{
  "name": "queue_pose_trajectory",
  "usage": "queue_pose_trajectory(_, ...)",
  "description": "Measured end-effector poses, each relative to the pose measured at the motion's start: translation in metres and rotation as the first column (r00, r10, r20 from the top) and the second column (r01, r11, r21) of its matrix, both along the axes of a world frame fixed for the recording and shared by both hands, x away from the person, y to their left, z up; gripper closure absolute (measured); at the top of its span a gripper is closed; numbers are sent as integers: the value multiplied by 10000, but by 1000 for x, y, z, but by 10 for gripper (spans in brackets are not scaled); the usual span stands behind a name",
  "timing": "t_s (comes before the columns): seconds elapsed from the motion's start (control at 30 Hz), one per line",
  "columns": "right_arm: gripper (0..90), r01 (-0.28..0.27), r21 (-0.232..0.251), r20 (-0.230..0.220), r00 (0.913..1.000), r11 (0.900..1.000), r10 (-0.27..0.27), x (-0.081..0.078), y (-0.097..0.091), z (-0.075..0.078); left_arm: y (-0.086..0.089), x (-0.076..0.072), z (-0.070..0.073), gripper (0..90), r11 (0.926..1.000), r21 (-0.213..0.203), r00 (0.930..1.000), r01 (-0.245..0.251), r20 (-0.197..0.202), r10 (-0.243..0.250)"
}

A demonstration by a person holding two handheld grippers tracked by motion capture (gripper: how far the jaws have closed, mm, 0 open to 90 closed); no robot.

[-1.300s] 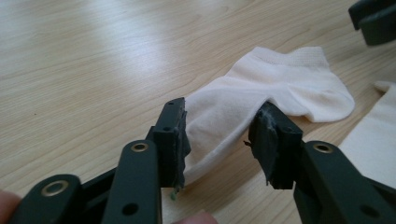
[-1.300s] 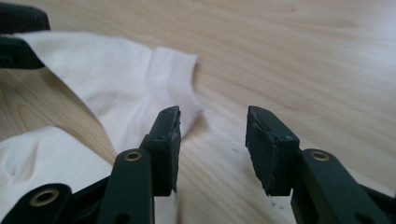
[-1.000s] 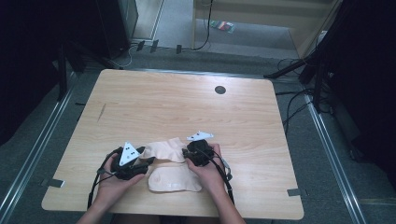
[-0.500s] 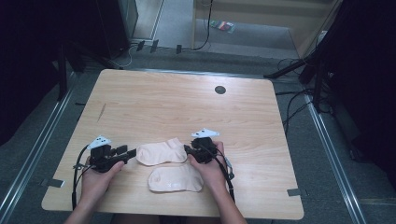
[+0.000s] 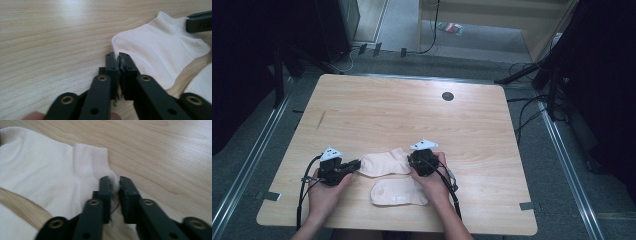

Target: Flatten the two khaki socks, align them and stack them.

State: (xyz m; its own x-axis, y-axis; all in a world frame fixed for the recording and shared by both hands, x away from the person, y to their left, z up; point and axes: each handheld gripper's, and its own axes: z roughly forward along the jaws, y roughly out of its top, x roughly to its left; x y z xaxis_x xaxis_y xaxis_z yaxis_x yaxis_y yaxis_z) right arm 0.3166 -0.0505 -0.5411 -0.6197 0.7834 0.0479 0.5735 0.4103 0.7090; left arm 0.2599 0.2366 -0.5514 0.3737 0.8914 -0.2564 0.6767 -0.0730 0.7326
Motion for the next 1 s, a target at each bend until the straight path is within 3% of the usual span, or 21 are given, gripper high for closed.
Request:
queue_pose_trajectory(0.17,886,101,39,258,9996,9999,-102,-4,-2,4,-4,-5,3,900,9995,221,9991,219,362,-227)
queue_pose_trajectory(0.37,889,255,533,646,9975,9983,-289,-11,-9,19,-4,-10,17,900,9997,42,9946,261,1009,-264)
queue_pose_trajectory(0.57,889,328,823,913,9950,9961,-403,-19,-16,32,-6,-17,29,900,9996,-44,9902,289,1371,-281)
queue_pose_trajectory(0.83,890,378,1186,1235,9910,9922,-525,-46,-32,57,-14,-35,47,900,9975,-237,9839,670,1675,-621)
queue_pose_trajectory(1.0,890,475,1469,1219,9904,9880,-657,-61,-44,63,-22,-47,53,900,9952,-218,9786,950,1854,-894)
